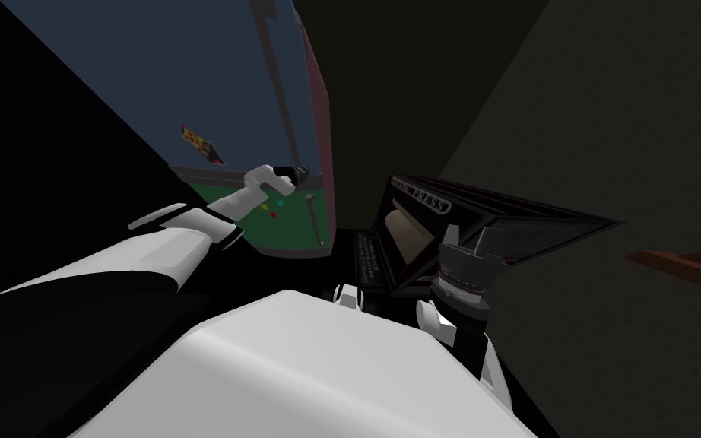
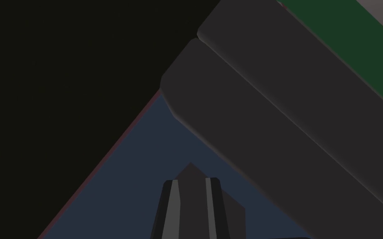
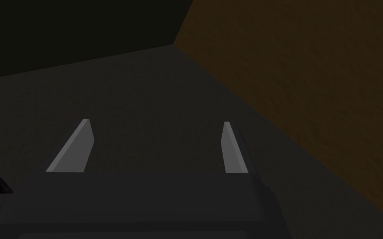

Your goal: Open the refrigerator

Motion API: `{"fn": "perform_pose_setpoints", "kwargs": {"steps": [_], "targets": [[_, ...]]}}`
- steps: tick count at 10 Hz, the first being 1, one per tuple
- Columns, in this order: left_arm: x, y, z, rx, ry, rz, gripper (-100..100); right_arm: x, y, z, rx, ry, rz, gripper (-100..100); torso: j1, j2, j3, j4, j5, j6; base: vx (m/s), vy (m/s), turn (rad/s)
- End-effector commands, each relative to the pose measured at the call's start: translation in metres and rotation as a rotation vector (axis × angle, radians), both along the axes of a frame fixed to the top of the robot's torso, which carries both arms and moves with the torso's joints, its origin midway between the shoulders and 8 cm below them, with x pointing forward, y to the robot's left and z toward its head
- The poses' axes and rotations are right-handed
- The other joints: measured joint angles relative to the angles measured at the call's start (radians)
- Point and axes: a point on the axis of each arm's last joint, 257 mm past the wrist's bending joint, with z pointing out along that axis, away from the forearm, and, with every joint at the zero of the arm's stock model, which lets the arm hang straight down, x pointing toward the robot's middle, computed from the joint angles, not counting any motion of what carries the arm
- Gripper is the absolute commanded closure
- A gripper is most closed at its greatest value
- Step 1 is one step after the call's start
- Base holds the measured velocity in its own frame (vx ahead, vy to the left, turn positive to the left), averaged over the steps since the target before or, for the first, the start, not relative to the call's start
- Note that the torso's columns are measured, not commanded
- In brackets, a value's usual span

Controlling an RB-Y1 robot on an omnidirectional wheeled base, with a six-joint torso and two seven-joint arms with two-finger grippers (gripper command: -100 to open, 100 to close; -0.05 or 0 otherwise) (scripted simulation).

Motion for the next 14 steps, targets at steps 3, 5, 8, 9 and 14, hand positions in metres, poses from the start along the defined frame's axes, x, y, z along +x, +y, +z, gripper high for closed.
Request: {"fn": "perform_pose_setpoints", "kwargs": {"steps": [3, 5, 8, 9, 14], "targets": [[-0.005, -0.025, 0.003, 0.003, -0.01, 0.019, 100, 0.0, 0.0, 0.0, 0.0, 0.0, 0.0, 0, 0.0, 0.001, 0.001, 0.001, 0.0, -0.001, -0.011, 0.064, -0.007], [-0.008, -0.035, 0.007, 0.0, -0.023, 0.026, 100, 0.0, 0.0, 0.0, 0.0, 0.0, 0.0, 0, 0.0, 0.002, 0.001, 0.002, -0.001, -0.001, -0.011, 0.052, 0.002], [-0.011, -0.047, 0.006, -0.011, -0.031, 0.025, 100, 0.0, 0.0, 0.0, 0.0, 0.0, 0.0, 0, 0.002, 0.004, 0.002, 0.004, 0.0, -0.004, -0.001, 0.051, -0.014], [-0.013, -0.066, 0.011, -0.012, -0.038, -0.016, 100, 0.0, 0.0, 0.0, 0.0, 0.0, 0.0, 0, 0.001, 0.004, 0.002, 0.003, 0.0, -0.004, -0.132, 0.081, 0.026], [-0.024, -0.121, 0.02, -0.011, -0.049, -0.135, 100, 0.0, 0.0, 0.0, 0.0, 0.0, 0.0, 0, 0.005, 0.003, 0.002, 0.008, -0.001, -0.008, -0.218, 0.145, 0.0]]}}
